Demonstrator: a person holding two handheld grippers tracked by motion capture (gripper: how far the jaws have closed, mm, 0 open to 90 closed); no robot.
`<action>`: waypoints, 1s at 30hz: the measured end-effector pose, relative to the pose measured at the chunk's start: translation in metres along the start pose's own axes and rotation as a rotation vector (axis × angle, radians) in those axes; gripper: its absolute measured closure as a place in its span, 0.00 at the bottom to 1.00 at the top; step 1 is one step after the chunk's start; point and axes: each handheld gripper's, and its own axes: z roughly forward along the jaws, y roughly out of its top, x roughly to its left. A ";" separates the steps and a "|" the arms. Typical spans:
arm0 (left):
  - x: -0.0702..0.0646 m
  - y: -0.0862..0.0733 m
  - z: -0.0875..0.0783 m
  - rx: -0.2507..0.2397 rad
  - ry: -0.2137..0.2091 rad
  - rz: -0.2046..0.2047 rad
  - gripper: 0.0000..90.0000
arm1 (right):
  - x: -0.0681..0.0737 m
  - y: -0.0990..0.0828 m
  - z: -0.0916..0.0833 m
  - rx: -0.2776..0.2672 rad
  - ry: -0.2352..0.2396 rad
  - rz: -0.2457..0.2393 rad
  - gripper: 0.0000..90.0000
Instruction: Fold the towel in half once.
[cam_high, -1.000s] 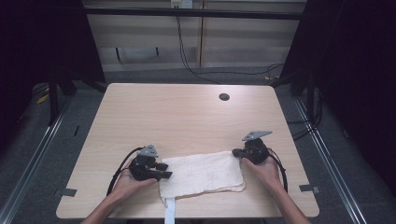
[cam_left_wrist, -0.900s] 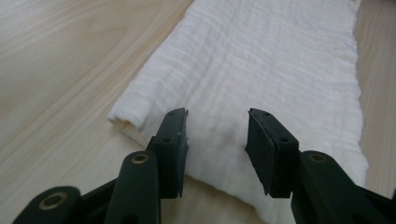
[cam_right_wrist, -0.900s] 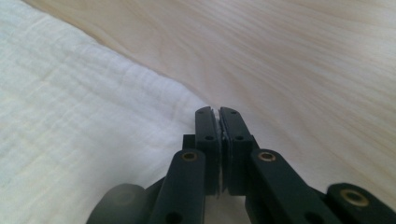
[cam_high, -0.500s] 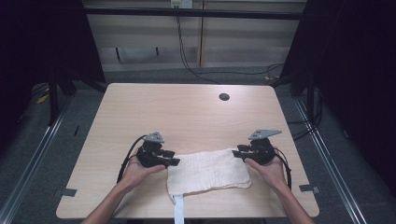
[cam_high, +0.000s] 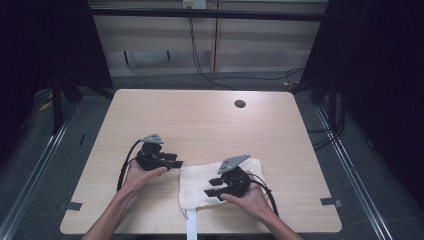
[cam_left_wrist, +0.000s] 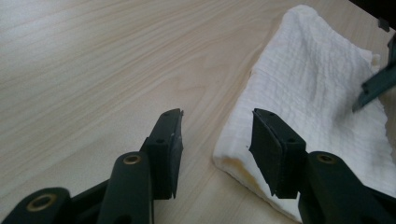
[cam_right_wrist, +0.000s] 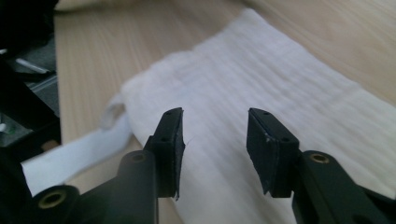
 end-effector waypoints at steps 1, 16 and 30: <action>0.000 0.000 0.000 0.006 0.011 0.003 0.57 | 0.003 0.002 0.004 -0.002 0.013 -0.009 0.60; 0.006 -0.008 -0.001 0.035 0.024 0.005 0.56 | 0.034 0.021 0.064 0.094 0.051 -0.125 0.46; 0.004 -0.008 -0.002 0.026 0.029 0.004 0.54 | 0.035 0.014 0.061 0.055 -0.037 -0.204 0.75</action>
